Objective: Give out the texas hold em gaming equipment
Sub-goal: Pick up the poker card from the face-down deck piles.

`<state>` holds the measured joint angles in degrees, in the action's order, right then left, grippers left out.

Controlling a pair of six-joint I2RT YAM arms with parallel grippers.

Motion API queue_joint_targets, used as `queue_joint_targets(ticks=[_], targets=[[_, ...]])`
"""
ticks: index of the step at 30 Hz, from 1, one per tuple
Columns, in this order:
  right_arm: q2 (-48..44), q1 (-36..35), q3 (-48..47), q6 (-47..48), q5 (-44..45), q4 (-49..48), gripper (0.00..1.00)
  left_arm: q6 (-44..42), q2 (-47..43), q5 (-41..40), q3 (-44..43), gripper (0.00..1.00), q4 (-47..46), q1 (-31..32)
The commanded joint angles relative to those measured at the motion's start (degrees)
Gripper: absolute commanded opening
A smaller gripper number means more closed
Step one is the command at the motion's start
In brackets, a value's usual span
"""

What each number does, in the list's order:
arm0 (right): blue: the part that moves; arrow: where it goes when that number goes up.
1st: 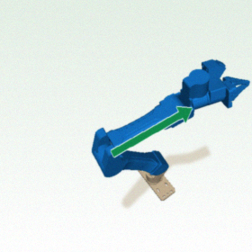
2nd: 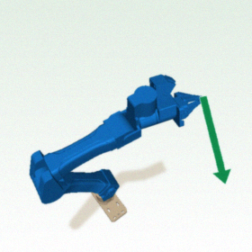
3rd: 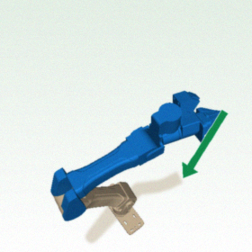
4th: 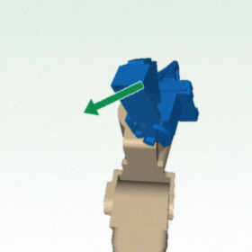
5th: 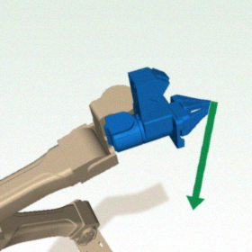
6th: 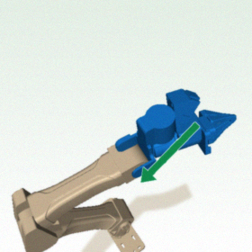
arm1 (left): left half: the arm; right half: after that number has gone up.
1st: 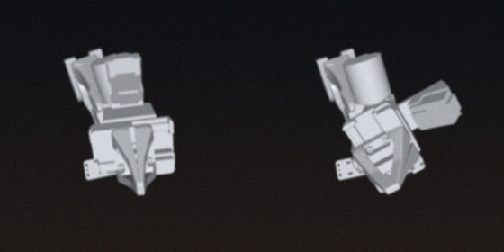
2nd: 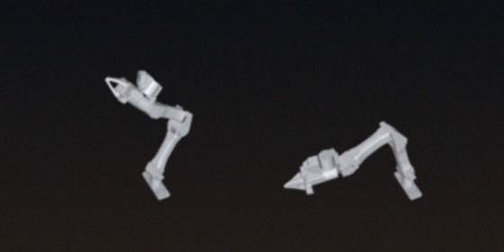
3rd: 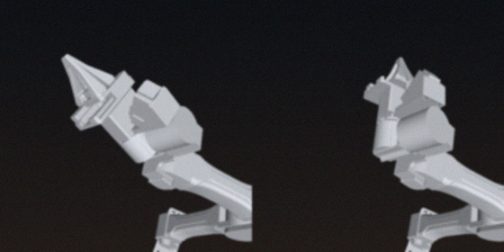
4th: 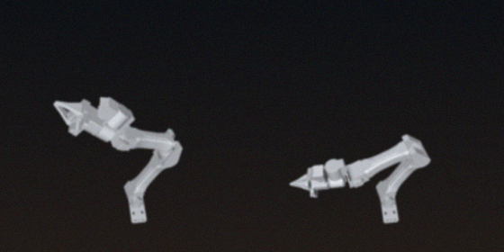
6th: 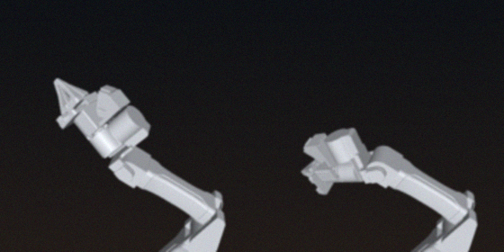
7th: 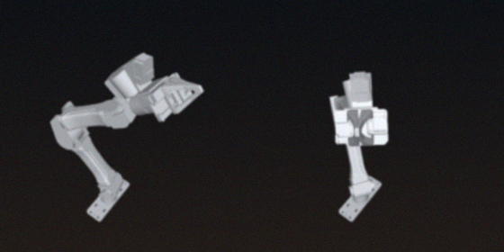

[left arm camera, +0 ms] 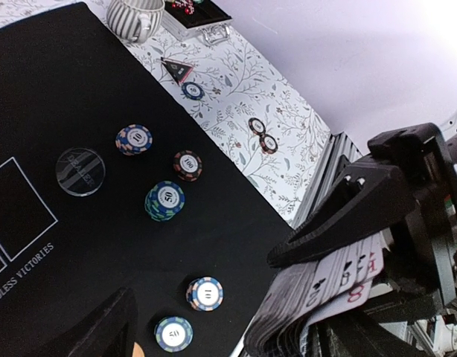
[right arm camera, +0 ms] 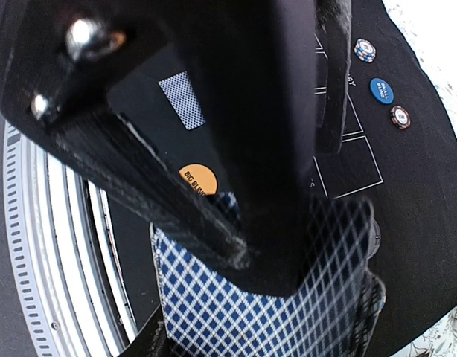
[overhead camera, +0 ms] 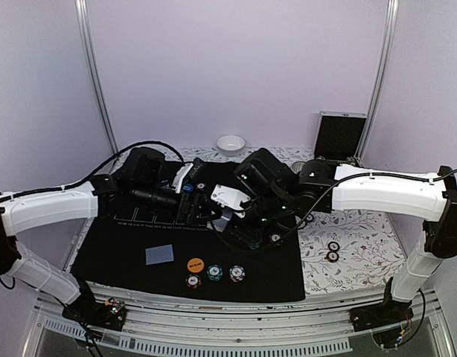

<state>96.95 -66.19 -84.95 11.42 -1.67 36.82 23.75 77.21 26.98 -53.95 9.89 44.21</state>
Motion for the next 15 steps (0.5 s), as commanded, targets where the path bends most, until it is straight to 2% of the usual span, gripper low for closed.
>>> queue_joint_targets(ticks=[1, 8, 15], targets=[[-1.6, -0.7, 0.1, 0.3, 0.2, -0.6, 0.05, -1.5, -1.1, -6.1, -0.7, 0.84, 3.9, -0.5], [-1.9, -0.7, 0.7, 0.2, 0.7, -0.5, 0.05, -1.4, -2.3, -5.0, -0.4, 0.83, 4.1, -0.9], [-1.8, -0.7, 0.7, 0.2, 1.1, -0.6, 0.05, 0.6, -4.5, 5.2, 1.7, 0.62, -2.9, -1.0]])
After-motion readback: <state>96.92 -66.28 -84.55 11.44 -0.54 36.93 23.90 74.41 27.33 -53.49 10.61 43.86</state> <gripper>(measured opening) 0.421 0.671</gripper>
